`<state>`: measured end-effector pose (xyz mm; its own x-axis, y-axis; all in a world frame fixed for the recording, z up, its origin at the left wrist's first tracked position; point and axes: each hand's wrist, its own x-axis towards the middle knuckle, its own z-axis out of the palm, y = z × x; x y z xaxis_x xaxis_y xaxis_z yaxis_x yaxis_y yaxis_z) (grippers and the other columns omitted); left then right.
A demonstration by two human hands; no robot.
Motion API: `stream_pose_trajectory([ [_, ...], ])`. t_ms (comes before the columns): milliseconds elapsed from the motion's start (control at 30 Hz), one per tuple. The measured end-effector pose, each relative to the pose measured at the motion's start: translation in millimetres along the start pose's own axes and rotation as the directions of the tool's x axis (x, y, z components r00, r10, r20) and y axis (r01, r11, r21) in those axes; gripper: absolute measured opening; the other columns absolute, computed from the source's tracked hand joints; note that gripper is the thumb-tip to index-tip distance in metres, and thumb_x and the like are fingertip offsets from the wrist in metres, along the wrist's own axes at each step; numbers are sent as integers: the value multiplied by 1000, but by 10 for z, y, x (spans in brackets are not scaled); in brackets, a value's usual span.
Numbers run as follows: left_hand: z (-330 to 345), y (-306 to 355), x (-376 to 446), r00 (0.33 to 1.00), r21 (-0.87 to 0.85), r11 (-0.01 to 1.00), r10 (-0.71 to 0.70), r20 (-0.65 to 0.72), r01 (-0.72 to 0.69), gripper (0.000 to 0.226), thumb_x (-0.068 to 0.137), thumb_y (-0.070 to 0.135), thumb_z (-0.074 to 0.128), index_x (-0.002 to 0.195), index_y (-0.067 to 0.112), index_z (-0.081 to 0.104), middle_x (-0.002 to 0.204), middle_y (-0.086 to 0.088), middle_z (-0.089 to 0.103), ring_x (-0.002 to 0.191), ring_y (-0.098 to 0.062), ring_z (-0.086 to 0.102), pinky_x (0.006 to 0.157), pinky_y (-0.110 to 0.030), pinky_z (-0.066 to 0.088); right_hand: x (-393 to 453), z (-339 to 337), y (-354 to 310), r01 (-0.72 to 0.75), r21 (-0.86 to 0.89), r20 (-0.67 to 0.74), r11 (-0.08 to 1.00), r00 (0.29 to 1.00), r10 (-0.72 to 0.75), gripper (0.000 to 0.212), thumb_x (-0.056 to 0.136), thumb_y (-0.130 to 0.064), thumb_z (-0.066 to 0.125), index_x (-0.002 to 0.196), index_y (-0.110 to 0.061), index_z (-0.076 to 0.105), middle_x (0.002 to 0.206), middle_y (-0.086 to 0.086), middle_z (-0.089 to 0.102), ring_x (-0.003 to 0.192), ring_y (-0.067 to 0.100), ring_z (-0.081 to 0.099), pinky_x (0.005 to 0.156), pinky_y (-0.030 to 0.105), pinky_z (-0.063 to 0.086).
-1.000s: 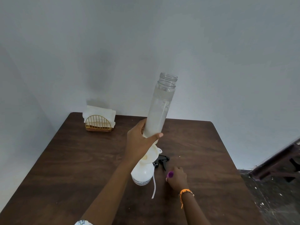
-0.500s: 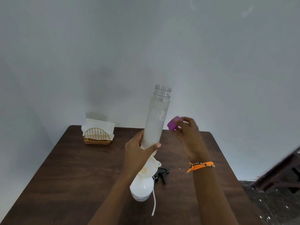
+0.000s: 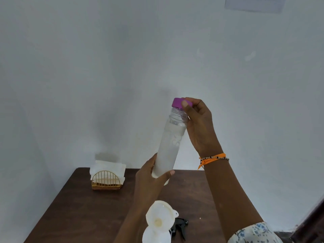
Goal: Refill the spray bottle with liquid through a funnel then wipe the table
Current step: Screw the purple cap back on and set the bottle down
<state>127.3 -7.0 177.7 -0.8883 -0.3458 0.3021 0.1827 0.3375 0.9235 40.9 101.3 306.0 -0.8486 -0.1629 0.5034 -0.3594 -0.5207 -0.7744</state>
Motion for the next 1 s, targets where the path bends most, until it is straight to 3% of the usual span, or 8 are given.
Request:
stream_pose_trajectory([
  [167,-45,167,127,999,-27,999,34,-9,-35,53,71,37,74,113,40,42,101,26,46,84,7,50,57,6,39,118,40,-84,66,-155,160,986,986,-41,15,87,-5,56,101,-9,63,98,4,65,92,13,63,83,24,51],
  [367,-153,198,207,979,-100,994,62,194,-43,69,79,35,66,131,49,23,122,25,43,99,2,52,70,0,43,232,-48,-208,82,-263,249,961,968,-14,23,91,-4,51,109,-9,64,109,6,67,105,18,62,93,30,49],
  [600,-241,205,112,957,-312,950,62,284,31,53,84,24,59,120,51,32,118,30,47,95,23,52,65,-2,45,244,-173,-231,9,-197,359,980,931,63,29,93,-3,42,117,-1,58,119,8,64,117,22,56,100,31,46],
  [700,-200,169,113,975,-304,953,54,214,14,56,82,25,62,119,55,32,119,30,48,100,11,56,68,-4,46,253,-147,-251,4,-316,338,949,935,108,29,94,-5,45,118,-6,59,120,7,64,115,17,58,97,27,47],
  [800,-154,146,104,989,-293,956,50,142,-6,59,72,39,64,118,58,32,121,31,46,107,-1,53,70,-5,47,236,-18,-252,27,-521,202,853,975,92,25,85,-18,63,111,-18,66,111,5,66,94,13,63,87,24,47],
  [867,-131,163,110,991,-290,957,57,118,-21,60,70,41,63,117,58,32,119,32,45,105,-1,53,69,-4,46,225,43,-235,11,-572,127,820,989,76,40,79,-31,68,117,-23,61,108,4,60,88,13,59,80,22,44],
  [933,-125,197,124,993,-291,956,60,105,-27,57,73,36,64,116,56,31,115,34,44,102,0,53,69,-2,46,224,46,-220,-64,-518,123,853,981,148,55,79,-46,58,129,-26,48,117,3,55,103,13,57,90,24,44],
  [1000,-125,199,137,994,-287,957,58,94,-28,57,79,29,64,115,56,30,114,33,44,100,1,52,68,-1,45,226,26,-206,-187,-291,173,938,954,244,49,91,-43,42,135,-22,41,125,6,54,114,18,53,102,32,41],
])
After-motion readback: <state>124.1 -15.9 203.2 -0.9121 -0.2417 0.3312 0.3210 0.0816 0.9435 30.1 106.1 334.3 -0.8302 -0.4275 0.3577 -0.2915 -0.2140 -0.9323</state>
